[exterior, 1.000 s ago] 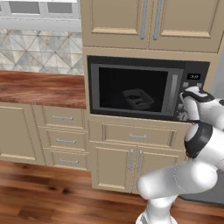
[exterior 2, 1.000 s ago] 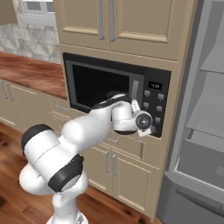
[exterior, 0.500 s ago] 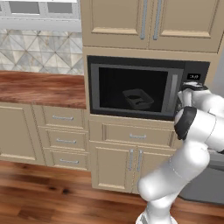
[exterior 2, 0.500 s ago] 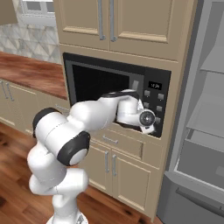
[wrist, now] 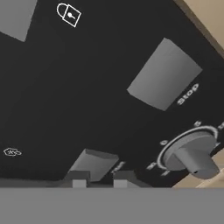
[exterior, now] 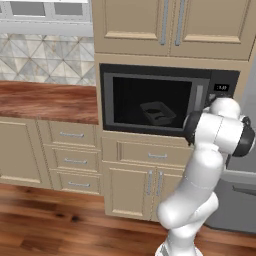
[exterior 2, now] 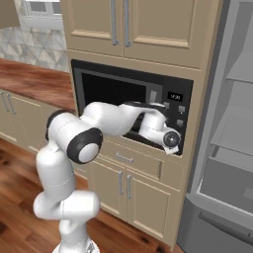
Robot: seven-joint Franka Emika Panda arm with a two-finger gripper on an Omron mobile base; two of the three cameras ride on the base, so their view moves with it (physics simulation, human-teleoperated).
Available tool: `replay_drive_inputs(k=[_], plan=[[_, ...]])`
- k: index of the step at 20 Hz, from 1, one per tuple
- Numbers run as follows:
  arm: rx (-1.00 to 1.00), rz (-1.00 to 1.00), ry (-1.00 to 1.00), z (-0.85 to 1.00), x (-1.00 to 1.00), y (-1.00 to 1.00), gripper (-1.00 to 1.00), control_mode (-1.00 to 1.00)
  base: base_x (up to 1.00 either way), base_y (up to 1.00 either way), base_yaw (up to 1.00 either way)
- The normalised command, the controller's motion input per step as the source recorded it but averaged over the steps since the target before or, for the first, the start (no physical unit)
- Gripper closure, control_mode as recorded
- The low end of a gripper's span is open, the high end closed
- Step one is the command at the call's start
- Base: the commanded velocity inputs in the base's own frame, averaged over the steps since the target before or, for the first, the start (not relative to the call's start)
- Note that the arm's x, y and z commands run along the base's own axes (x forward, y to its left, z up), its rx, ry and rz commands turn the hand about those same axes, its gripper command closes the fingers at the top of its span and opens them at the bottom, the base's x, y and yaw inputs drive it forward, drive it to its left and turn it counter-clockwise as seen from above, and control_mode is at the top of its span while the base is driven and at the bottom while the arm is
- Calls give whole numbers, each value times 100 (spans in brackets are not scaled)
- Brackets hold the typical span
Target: Place the tupperware containing the shrimp and carrot meal in the microwave. Close the microwave door and press the start button to reheat the meal.
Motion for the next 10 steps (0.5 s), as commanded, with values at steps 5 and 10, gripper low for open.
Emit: replay_drive_inputs(k=[5,10], plan=[[0,0,0,-21,40,-15,100,-100,0,0,0],[0,0,-3,-6,50,-3,100,-100,0,0,0]])
